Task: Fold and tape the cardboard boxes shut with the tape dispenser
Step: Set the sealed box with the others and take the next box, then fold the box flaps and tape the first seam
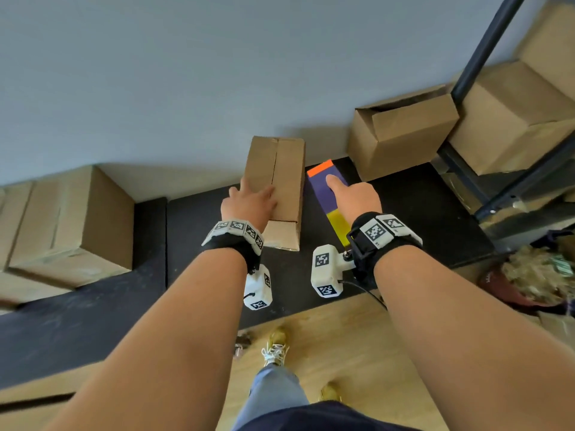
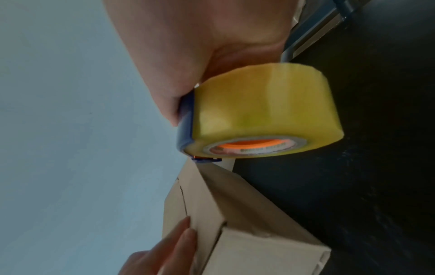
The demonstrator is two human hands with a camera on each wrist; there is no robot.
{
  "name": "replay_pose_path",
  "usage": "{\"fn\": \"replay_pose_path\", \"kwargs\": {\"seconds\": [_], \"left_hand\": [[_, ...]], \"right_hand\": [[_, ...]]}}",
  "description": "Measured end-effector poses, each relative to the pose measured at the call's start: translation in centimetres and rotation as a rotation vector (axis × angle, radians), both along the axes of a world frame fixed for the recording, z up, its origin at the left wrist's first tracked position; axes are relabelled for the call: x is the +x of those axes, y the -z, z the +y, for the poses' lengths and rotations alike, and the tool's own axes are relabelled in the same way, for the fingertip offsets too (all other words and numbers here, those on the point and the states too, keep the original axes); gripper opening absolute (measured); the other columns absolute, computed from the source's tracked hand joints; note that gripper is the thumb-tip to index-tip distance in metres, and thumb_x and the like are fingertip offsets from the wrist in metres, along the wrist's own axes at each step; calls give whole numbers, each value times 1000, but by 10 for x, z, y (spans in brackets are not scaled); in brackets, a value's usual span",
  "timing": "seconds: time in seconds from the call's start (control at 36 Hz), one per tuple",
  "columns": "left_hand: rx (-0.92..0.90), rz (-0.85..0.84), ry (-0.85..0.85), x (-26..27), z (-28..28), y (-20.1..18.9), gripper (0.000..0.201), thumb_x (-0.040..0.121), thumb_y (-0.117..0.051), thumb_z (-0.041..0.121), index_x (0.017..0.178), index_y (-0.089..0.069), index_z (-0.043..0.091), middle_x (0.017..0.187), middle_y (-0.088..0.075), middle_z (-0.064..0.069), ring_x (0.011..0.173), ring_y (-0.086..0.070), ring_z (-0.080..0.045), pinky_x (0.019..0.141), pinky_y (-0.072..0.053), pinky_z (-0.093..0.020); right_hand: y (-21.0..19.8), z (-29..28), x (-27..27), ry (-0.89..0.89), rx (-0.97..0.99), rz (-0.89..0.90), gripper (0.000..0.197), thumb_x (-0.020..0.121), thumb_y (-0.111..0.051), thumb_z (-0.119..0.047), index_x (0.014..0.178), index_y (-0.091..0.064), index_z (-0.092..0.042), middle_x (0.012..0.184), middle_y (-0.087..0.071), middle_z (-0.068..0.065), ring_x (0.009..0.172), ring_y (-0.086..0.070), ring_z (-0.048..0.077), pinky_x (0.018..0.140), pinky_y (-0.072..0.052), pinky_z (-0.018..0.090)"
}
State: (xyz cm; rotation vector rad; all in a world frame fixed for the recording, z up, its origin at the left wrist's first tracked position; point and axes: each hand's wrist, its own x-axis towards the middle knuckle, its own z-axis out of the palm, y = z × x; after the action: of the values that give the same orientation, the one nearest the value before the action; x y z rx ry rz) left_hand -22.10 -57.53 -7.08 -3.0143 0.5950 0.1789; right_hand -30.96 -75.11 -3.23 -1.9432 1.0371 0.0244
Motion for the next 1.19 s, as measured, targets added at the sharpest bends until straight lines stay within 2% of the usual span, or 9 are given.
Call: {"fn": "replay_pose_path", "kwargs": {"seconds": [0.14,0.36,0.5,0.58,0.72,0.86,0.97,1.08,1.19], "left_hand": [[24,11,-15,-30,-1,-2,41,99,-35,40,140,-31,40,135,-28,-11,103,-50,-31,64,-39,-36],[-164,132,-136,-65,-13,-5,43,96,-35,11,135,-43,27,136,-26,-13,67,-44,-24,62,-42,-33],[-227,261,-119,-67,-15,-9,45,96,-32,12,137,-46,23,140,-28,-19,80,-54,-26,82,-48,-36],[-212,288,-81,-64,-11,-13,47,95,-33,12,139,-45,25,130,-35,-13,82,-53,-24,85,-47,-34],[-117,166,-6,-44,2,-10,50,93,-42,16,137,-43,40,122,-36,-5,111,-45,-26,86,-52,-42],[-77,92,85,-9,13,-6,42,100,-32,37,141,-37,46,154,-22,-1,142,-17,-28,113,-21,-52],[-56,157,62,15,21,-2,44,98,-27,47,142,-26,54,160,-6,7,145,0,-29,110,-6,-67],[-123,194,51,29,35,4,52,92,-33,62,142,-22,56,160,-4,7,145,1,-29,108,-14,-68],[-130,77,74,31,43,7,57,87,-36,70,141,-27,54,156,-14,7,139,-15,-25,106,-31,-49]], "right_hand": [[-21,5,-7,18,-1,-132,54,92,-50,-57,65,-47,-10,68,-49,5,62,-46,22,57,-29,35],[-50,18,-17,49,81,-268,47,87,-57,-51,64,-48,-10,64,-47,3,56,-42,18,54,-31,33],[-48,28,-25,14,121,-286,47,87,-57,-51,61,-44,-14,63,-46,1,61,-43,21,57,-31,35],[-45,31,-30,-2,112,-250,45,88,-55,-52,65,-46,-14,66,-47,1,62,-45,20,58,-33,34],[-47,34,-26,-7,101,-242,43,86,-56,-52,68,-50,-13,71,-52,3,67,-50,23,61,-36,34],[-47,35,-19,43,93,-217,41,84,-58,-50,70,-54,-12,72,-56,2,65,-53,18,59,-38,33],[-49,36,-11,58,77,-191,37,84,-58,-48,73,-55,-13,75,-58,2,67,-54,18,57,-37,31],[-52,40,-2,45,61,-186,33,82,-59,-44,72,-56,-13,72,-59,1,68,-55,20,56,-37,31],[-57,51,10,-9,47,-218,34,80,-61,-39,81,-64,-5,82,-69,3,80,-63,24,65,-44,33]]}}
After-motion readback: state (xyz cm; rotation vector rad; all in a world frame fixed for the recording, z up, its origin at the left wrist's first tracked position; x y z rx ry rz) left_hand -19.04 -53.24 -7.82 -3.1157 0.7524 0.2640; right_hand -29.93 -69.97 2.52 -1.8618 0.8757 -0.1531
